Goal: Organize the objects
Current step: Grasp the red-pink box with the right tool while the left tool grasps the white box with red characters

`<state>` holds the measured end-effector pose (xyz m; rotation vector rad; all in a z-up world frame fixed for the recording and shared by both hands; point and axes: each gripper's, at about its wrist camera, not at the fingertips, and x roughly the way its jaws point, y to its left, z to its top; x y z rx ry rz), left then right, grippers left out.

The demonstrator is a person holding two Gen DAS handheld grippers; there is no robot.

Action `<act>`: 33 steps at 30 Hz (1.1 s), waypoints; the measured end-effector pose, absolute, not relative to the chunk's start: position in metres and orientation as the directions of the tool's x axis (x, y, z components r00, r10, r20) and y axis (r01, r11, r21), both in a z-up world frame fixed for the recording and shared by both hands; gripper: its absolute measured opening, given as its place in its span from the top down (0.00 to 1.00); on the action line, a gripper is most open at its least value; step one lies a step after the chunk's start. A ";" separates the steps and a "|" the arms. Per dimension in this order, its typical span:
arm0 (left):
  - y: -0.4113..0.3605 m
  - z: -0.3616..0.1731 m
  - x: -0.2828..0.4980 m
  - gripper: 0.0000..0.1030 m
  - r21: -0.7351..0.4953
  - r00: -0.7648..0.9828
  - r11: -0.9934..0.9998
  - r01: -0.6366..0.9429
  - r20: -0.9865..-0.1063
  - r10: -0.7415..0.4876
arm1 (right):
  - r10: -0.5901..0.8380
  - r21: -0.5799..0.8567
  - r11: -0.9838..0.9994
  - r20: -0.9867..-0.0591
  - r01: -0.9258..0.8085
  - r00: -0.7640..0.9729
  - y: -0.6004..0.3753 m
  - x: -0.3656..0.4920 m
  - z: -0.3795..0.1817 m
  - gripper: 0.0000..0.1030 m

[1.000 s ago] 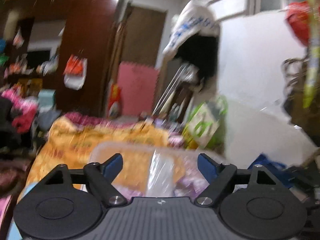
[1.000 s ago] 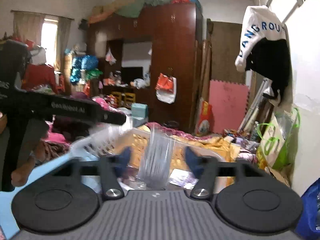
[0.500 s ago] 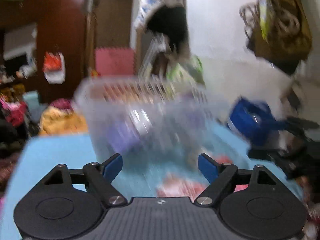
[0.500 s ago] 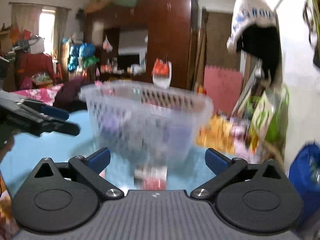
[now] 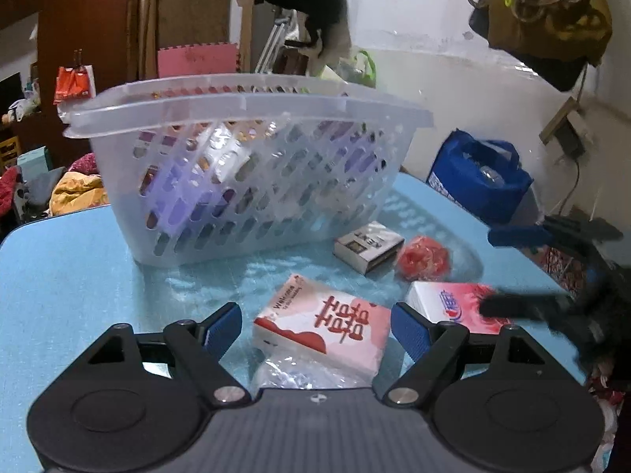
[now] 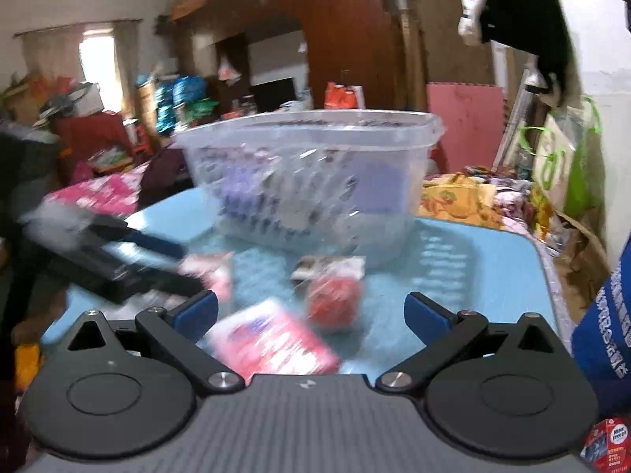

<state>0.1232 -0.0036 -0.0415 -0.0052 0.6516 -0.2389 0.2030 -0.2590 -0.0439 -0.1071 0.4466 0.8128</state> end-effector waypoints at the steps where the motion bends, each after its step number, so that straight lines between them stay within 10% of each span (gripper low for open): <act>1: -0.006 -0.043 0.125 0.17 -0.076 0.762 0.971 0.226 -0.608 -0.224 | 0.679 0.061 0.680 -0.430 -0.731 0.595 -0.259 0.196 -0.045 0.00; 15: -0.010 -0.052 0.137 0.16 -0.081 0.737 0.968 0.236 -0.634 -0.233 | 0.656 -0.034 0.641 -0.493 -0.767 0.571 -0.248 0.187 -0.057 0.32; 33: 0.034 -0.041 0.117 0.21 -0.263 0.846 0.949 0.172 -0.454 -0.279 | 0.707 0.032 0.673 -0.318 -0.739 0.631 -0.271 0.179 -0.055 0.34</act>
